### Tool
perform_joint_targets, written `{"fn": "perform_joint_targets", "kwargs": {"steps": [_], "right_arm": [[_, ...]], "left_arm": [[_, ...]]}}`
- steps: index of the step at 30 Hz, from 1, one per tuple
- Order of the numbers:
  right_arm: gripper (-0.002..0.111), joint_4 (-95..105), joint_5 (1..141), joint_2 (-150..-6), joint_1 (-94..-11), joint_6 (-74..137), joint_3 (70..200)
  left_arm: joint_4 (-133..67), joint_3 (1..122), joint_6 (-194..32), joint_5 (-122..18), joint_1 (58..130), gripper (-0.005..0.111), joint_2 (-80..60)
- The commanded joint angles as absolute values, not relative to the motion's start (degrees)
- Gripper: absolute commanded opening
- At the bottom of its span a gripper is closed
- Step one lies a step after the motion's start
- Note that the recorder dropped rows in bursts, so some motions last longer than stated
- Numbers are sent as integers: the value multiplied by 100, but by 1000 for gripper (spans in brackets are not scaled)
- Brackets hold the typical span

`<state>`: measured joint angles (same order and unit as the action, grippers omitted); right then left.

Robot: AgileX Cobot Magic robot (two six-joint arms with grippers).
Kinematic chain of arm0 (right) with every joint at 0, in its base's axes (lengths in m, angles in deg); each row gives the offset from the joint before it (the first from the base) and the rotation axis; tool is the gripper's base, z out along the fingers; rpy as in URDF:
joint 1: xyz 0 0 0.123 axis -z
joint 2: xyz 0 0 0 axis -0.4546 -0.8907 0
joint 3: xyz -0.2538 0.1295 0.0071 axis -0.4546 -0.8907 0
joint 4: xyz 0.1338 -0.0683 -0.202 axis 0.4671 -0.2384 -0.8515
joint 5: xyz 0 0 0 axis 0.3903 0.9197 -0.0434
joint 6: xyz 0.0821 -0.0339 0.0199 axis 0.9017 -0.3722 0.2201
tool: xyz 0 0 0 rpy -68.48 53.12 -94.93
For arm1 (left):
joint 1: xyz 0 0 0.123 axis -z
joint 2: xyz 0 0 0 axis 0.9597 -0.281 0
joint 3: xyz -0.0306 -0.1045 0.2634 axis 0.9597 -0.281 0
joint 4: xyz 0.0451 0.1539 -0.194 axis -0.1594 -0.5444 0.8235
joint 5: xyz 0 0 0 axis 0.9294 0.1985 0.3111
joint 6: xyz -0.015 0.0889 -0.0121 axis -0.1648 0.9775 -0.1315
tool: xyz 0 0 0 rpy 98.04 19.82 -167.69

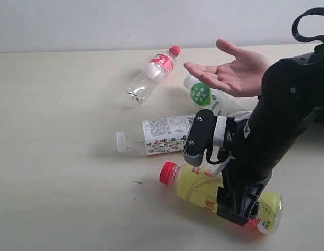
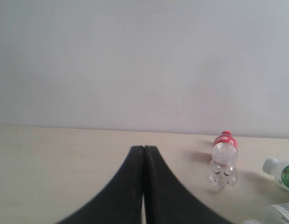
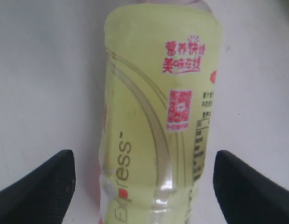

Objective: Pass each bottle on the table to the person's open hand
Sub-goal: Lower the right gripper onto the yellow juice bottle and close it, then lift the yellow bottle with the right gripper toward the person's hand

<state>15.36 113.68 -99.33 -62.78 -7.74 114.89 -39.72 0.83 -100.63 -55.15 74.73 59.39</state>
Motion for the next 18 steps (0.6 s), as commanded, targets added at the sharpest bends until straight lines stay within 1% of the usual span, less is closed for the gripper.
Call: {"fn": "perform_joint_targets", "kwargs": {"steps": [1, 18], "right_arm": [[77, 1486, 11244, -10199, -6304, -842, 11470], [77, 1532, 11039, -10650, -6304, -808, 11470]], "left_arm": [[-3991, 69, -10043, -5497, 7464, 0, 5975], [-3991, 69, -10043, -5497, 7464, 0, 5975]]}}
